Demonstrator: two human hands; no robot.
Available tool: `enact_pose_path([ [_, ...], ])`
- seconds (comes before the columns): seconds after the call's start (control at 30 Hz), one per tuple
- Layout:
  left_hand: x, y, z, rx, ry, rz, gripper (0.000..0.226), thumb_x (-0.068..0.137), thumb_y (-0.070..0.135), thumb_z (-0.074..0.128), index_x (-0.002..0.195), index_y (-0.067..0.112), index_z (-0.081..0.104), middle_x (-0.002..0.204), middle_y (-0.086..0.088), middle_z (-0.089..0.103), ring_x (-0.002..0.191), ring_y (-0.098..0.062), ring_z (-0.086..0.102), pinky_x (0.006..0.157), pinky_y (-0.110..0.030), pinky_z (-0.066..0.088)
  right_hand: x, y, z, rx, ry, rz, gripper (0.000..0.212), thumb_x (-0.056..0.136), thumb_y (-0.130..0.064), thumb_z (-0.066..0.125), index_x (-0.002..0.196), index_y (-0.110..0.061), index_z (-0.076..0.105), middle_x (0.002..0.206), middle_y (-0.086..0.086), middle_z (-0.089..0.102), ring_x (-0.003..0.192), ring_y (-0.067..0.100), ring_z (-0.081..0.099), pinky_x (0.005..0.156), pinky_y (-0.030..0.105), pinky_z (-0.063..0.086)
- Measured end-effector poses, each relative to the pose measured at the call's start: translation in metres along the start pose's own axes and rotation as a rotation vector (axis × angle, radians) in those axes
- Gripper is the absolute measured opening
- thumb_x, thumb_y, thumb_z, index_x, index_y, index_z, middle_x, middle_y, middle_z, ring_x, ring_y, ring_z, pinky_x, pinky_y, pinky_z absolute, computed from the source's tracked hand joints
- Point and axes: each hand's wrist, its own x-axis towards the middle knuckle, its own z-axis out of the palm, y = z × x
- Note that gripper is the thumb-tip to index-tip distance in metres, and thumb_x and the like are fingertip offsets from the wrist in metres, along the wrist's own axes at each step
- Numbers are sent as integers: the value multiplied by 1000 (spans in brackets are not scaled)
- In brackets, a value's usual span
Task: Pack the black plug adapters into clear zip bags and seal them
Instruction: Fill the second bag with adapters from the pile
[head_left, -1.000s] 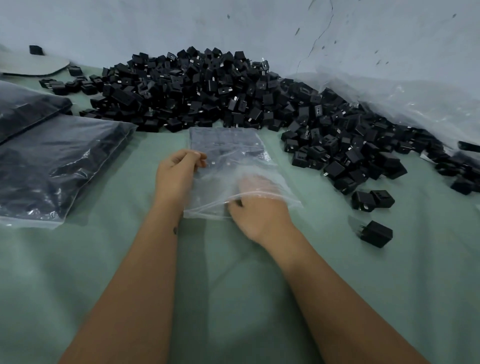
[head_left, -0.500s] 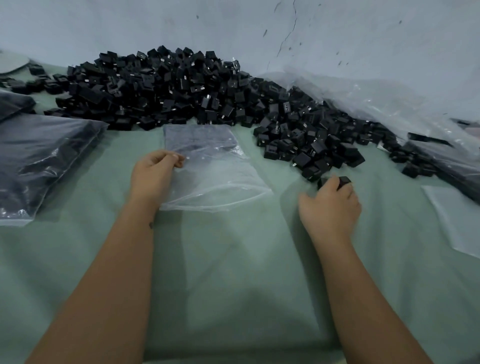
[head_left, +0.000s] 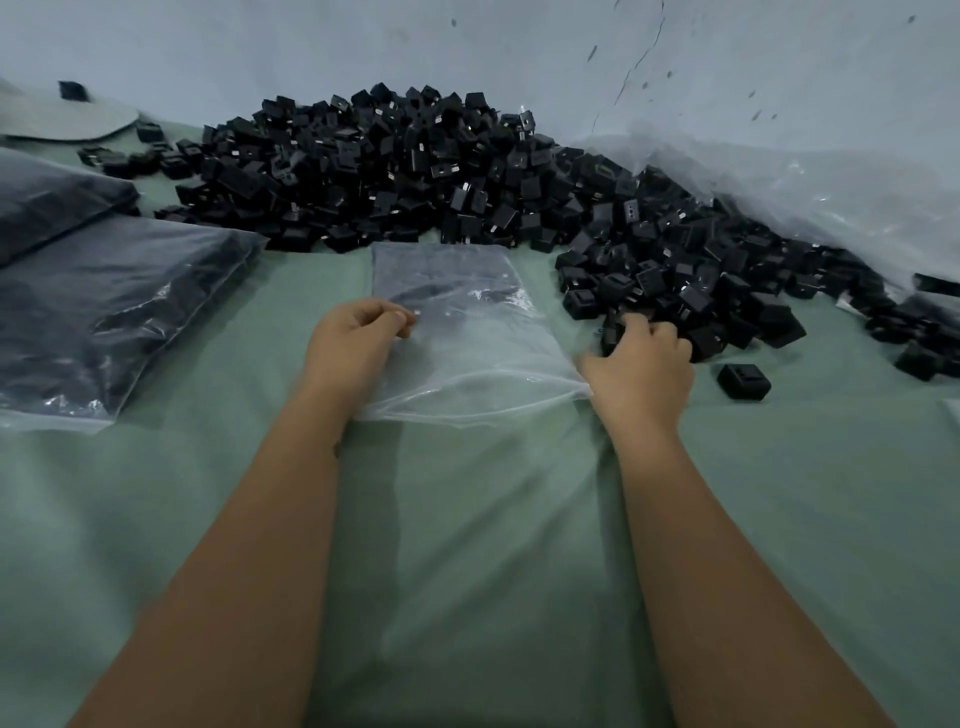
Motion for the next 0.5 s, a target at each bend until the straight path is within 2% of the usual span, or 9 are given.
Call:
enact_pose_path([
  [0.07,0,0,0,34,-5,-6,20,95,18,56,84,20,73,81,8,68,78,-9,57,65,-16,42,-9,11,-3,93,11,20,50,80,-28,58,128,-18,51,116,6,55,108,28,44,91,39,38],
  [0.17,-1,0,-1,56,-18,-7,20,95,19,56,85,21,73,83,8,69,76,-9,56,65,-18,42,-17,25,-8,357,2,82,44,79,-17,58,123,-25,56,105,-5,58,99,16,47,85,37,46],
  [0.23,-2,0,-1,71,-34,-12,20,95,20,56,86,22,73,84,8,68,75,-10,55,65,-21,42,-20,28,-11,459,-12,129,41,79,-15,60,118,-26,59,105,-4,61,99,18,56,82,35,51],
  [0.3,-3,2,-2,94,-47,-9,20,95,20,56,85,24,73,84,8,68,75,-10,55,66,-21,42,-19,25,-10,438,4,123,35,78,-19,63,112,-26,59,100,-7,60,103,19,55,82,33,48],
  [0.37,-6,5,-2,125,-49,28,21,94,19,55,81,26,71,85,7,69,75,-11,55,62,-13,42,-17,19,-10,336,-5,117,34,77,-27,63,110,-31,56,100,-9,58,110,21,48,83,30,37],
  [0.43,-11,11,-2,168,-31,122,22,93,17,55,78,25,69,88,4,71,75,-13,58,56,-5,38,-14,13,-10,178,-47,117,37,77,-38,62,112,-33,56,108,-5,59,114,24,44,86,33,31],
  [0.5,-16,18,-1,188,-33,236,22,91,15,56,77,26,69,86,2,71,72,-11,57,54,-4,36,-11,8,-10,78,-64,102,40,77,-47,62,112,-28,61,113,0,59,114,27,42,90,38,30],
])
